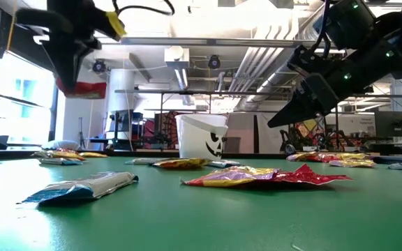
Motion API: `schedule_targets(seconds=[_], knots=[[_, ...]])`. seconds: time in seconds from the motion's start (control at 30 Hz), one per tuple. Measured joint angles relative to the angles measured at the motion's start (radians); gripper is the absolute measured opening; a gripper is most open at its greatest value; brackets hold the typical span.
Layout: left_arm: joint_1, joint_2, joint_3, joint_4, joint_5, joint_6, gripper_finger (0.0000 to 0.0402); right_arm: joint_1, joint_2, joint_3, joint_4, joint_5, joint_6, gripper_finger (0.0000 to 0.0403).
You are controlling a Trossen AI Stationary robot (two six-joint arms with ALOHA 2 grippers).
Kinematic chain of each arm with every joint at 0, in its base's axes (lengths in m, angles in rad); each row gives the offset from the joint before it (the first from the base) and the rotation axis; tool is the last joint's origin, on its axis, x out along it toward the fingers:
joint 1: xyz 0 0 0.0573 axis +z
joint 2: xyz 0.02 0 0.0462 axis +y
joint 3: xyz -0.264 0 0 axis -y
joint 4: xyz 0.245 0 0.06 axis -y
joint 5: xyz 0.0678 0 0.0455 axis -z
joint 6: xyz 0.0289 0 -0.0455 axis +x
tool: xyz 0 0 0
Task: Sort candy by brand, put in halloween buckets
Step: Put the red candy into the green bucket
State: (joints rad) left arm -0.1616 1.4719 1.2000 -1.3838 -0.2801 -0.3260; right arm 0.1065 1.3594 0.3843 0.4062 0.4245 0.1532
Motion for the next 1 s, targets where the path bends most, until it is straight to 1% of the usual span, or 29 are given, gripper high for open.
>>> schedule_targets(seconds=[0.37,0.53,0.63,0.9,1.0], knots=[[-0.129,0.0,0.005,-0.001,0.009,0.089,0.0007,-0.002,0.0,0.0,0.002,0.001,0.019,0.0042],[-0.216,0.0,0.009,-0.008,0.086,0.15,0.0007,0.001,0.0,0.0,0.002,-0.004,0.05,0.0042],[-0.274,0.0,0.039,-0.011,0.123,0.163,0.0007,0.001,0.001,0.0,-0.003,-0.005,0.062,0.0042],[-0.438,0.0,0.183,-0.011,0.122,0.075,0.0007,0.001,0.003,0.0,-0.006,-0.006,0.064,0.0042],[-0.496,0.0,0.23,-0.011,0.163,0.014,0.0007,0.001,0.003,0.0,-0.01,-0.01,0.07,0.0042]])
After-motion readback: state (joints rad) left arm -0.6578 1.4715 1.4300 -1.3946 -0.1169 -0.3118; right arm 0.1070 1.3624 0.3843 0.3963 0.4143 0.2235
